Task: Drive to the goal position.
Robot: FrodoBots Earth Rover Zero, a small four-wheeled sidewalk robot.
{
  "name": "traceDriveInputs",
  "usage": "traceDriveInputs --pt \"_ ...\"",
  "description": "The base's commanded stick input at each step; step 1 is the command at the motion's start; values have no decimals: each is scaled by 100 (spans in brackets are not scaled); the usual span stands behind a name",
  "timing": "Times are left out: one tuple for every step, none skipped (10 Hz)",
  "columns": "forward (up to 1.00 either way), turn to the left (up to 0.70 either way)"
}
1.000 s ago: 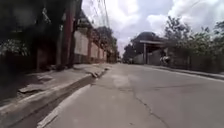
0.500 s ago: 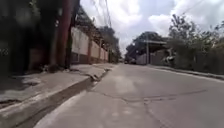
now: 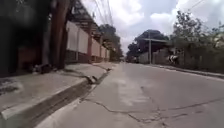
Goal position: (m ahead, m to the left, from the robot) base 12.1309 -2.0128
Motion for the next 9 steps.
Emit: traceDriveInputs --pt "100 -1" --pt "100 0" --pt "100 0" --pt "100 0" --pt "100 0" --pt "100 0" --pt "100 0" --pt "100 0" --pt "100 0"
